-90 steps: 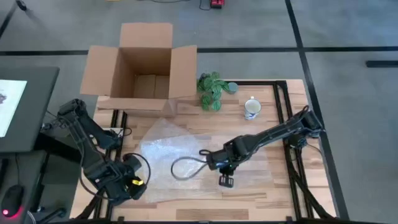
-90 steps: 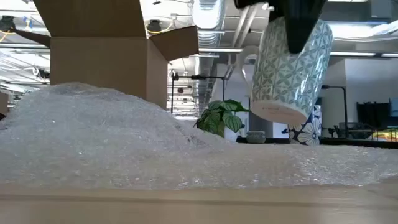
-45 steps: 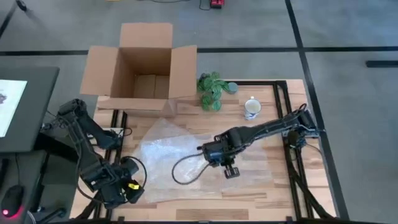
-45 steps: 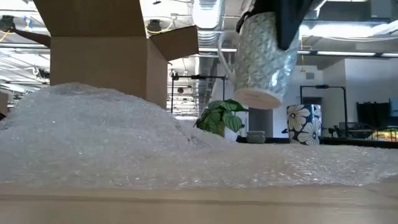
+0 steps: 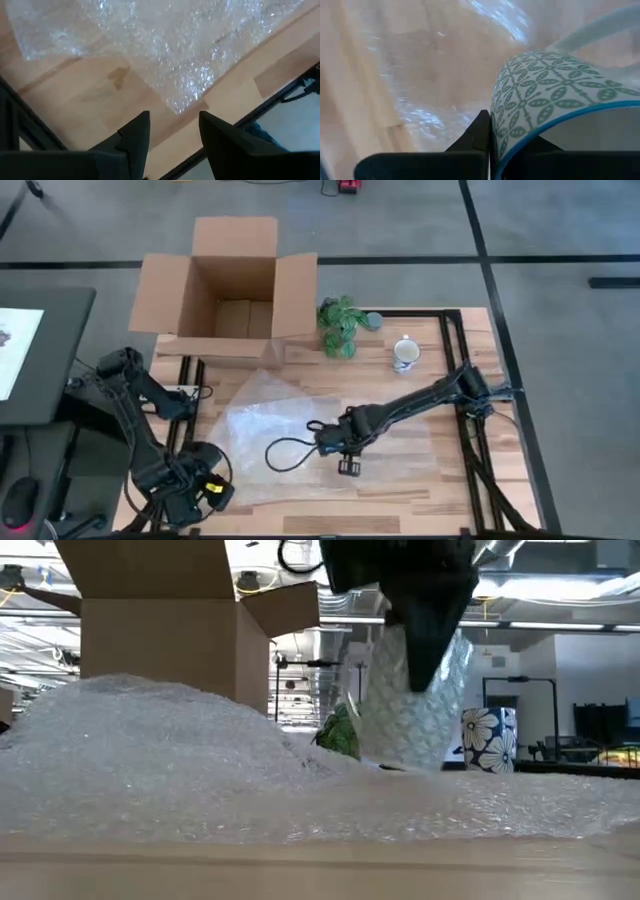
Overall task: Wrap mug
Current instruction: Wrap the green mug with the bubble wrap
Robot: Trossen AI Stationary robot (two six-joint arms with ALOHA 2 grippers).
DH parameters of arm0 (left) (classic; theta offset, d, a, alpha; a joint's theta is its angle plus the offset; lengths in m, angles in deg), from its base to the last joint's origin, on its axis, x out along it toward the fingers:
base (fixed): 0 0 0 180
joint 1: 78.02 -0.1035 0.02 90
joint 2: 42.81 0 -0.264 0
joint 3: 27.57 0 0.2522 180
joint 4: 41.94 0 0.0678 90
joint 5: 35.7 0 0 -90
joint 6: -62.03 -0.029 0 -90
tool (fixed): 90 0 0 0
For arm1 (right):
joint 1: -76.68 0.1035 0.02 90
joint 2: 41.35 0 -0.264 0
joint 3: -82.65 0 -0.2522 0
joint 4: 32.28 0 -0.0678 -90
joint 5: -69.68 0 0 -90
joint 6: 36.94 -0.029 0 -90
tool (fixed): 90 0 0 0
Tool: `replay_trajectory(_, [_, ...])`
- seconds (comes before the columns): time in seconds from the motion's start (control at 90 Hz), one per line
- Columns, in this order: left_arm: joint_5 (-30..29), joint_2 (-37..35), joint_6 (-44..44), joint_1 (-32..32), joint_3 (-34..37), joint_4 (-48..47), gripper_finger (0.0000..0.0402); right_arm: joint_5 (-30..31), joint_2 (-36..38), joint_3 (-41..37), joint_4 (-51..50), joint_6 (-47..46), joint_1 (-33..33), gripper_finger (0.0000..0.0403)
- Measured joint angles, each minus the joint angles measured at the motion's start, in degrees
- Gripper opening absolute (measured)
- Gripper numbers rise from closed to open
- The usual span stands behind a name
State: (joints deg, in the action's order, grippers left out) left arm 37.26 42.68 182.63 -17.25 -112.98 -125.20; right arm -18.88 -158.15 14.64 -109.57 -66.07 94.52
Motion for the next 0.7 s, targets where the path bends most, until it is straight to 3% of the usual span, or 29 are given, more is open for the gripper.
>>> replay_trajectory(0.333, [0.56,2.58,7.10,-0.42,-0.02,0.09,0.0149,-2.50,-0.72,0.26,3.40,-2.78,-2.36,0.0008])
replay_trajectory(0.7, [1.73,2.69,7.38,-0.51,-0.02,0.48,0.0149,-4.29,-3.59,0.40,5.12,-3.65,-2.63,0.0014])
